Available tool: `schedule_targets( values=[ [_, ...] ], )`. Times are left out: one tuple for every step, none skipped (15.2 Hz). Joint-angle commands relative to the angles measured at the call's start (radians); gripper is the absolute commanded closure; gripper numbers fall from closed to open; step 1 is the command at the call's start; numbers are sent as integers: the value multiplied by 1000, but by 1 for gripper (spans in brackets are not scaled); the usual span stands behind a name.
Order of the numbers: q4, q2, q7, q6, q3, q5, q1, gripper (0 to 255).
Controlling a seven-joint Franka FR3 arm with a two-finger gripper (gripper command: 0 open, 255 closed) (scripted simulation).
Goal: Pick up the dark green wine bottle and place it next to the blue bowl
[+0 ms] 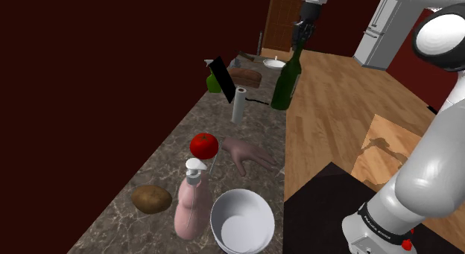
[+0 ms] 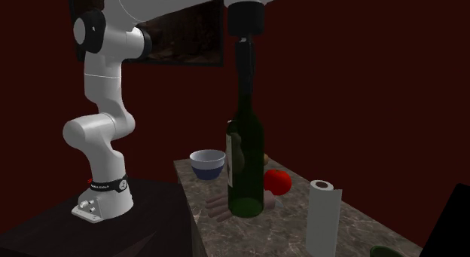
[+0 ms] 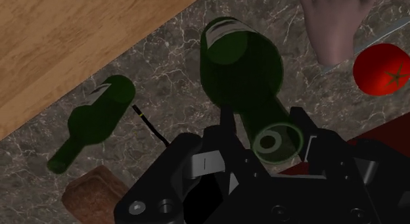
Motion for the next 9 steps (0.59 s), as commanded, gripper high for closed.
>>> schedule_targets(
  values=[
    [-65, -54, 43, 16, 17, -17, 30, 255],
    [-97, -80, 67, 25, 28, -25, 45, 255],
    [-127, -104, 91, 33, 39, -31, 59, 255],
    [-155, -127, 115, 40, 50, -37, 73, 255],
    [-181, -149, 139, 46, 62, -42, 86, 255],
    [-205, -169, 164, 52, 75, -47, 98, 255],
    [-228, -188, 188, 57, 87, -51, 111, 255],
    [-249, -206, 212, 62, 100, -54, 122, 255],
    [-269, -223, 237, 66, 113, -56, 134, 255]
  ],
)
